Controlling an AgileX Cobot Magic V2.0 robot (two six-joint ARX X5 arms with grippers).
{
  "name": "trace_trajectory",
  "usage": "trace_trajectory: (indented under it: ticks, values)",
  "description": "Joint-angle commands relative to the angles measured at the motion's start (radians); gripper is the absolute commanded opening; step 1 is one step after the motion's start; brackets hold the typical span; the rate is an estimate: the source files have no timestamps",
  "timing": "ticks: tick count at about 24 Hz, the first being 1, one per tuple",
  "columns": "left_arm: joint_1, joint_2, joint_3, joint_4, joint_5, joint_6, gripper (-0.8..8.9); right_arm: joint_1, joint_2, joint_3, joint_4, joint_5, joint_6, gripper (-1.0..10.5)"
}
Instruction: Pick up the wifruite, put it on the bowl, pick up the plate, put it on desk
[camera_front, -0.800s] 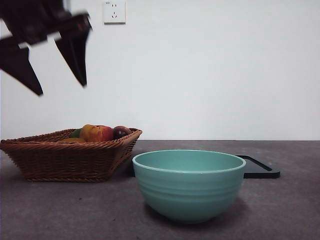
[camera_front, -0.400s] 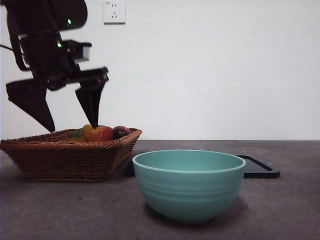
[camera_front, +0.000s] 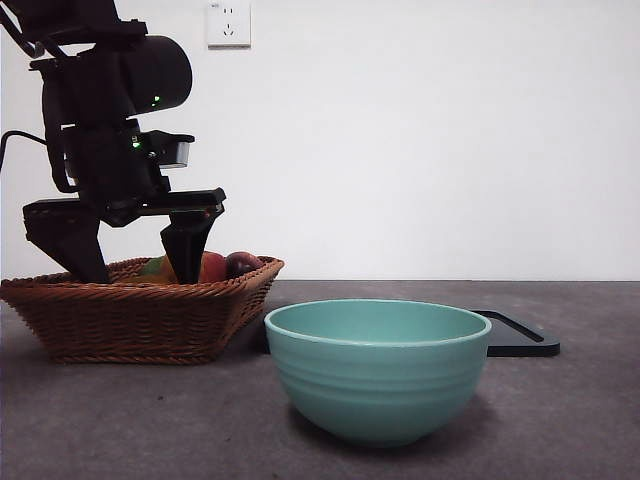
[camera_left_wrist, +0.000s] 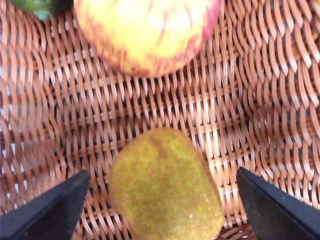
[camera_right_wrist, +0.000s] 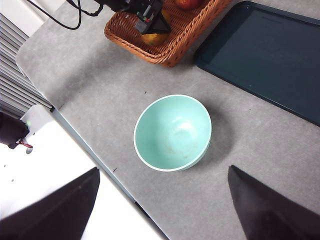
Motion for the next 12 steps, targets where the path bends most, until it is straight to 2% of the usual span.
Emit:
trace_trajectory:
  ticks: [1,7,11,12]
  values:
    - [-0.005,0.031,0.024,0.007,-0.007,-0.006,4.56,0.006,0.006,0.018,0.009,-0.002,0.002,4.1]
    - [-0.006,0.043,0.024,0.003,-0.007,-0.006,3.99,0.006,0.006,0.018,0.009,-0.002,0.002,4.1]
    - [-0.006,0.043,0.024,-0.005,-0.006,-0.006,2.36,0.006,0.006,0.018,0.008,-0.002,0.002,4.1]
    - [-0.006,0.043,0.024,-0.004,-0.006,-0.006,2.34,0.006,0.006,0.018,0.008,-0.002,0.002,4.1]
